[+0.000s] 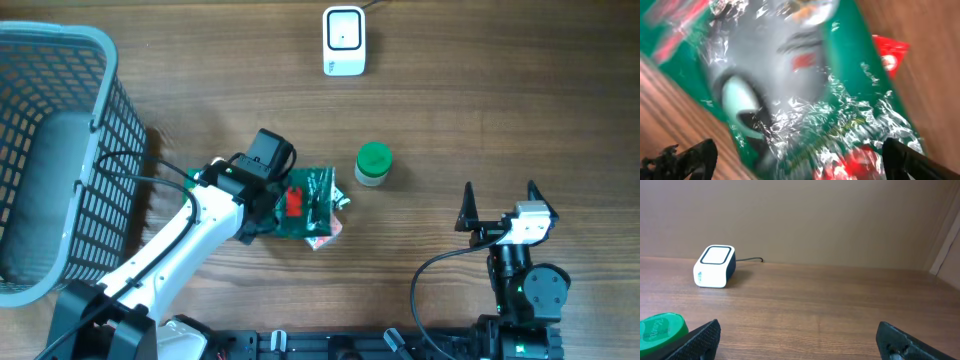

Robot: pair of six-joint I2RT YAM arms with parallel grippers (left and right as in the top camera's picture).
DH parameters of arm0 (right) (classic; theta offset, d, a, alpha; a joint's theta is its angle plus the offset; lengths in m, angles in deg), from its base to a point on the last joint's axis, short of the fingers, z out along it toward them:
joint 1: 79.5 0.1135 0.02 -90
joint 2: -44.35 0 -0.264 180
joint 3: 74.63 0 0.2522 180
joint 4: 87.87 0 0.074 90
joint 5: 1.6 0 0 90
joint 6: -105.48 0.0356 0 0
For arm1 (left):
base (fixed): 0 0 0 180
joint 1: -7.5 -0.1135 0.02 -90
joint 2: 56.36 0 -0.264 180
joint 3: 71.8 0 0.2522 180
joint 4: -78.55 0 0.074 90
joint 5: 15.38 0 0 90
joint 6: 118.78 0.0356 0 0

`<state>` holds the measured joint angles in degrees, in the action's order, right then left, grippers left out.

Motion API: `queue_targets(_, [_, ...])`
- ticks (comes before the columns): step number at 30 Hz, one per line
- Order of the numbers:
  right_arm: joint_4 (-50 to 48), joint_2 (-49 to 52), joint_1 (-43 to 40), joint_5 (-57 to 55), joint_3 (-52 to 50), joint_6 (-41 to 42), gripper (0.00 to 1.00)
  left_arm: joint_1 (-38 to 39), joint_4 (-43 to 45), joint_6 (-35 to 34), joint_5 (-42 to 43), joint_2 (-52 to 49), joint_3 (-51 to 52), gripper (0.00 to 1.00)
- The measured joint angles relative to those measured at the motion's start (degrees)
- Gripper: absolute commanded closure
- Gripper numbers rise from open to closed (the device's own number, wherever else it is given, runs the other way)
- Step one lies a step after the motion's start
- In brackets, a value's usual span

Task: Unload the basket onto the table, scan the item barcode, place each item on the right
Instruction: 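Take the green 3M package from the basket, drop it on the items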

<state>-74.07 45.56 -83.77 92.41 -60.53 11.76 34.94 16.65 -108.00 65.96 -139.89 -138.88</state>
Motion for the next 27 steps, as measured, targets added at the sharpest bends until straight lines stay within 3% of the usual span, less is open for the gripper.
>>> queue_targets(3, [0.0,0.0,0.0,0.0,0.0,0.0,0.0,0.0,1.2,3.2,-2.1,1.8,-6.3,0.0])
queue_targets(8, [0.0,0.0,0.0,0.0,0.0,0.0,0.0,0.0,3.1,17.6,-17.0,7.7,-32.7,0.0])
queue_targets(12, [0.0,0.0,0.0,0.0,0.0,0.0,0.0,0.0,14.3,26.8,-30.6,11.2,-46.1,0.0])
queue_targets(17, [0.0,0.0,0.0,0.0,0.0,0.0,0.0,0.0,32.3,46.5,-40.3,14.3,-48.1,0.0])
queue_targets(21, [0.0,0.0,0.0,0.0,0.0,0.0,0.0,-0.1,27.0,70.7,-42.2,14.2,-47.5,0.0])
queue_targets(25, [0.0,0.0,0.0,0.3,0.0,1.7,0.0,-0.1,20.0,75.6,-37.3,19.7,-44.0,0.0])
queue_targets(27, [-0.2,0.0,0.0,3.5,0.0,13.2,0.0,-0.2,18.6,75.5,-32.3,27.9,-39.7,0.0])
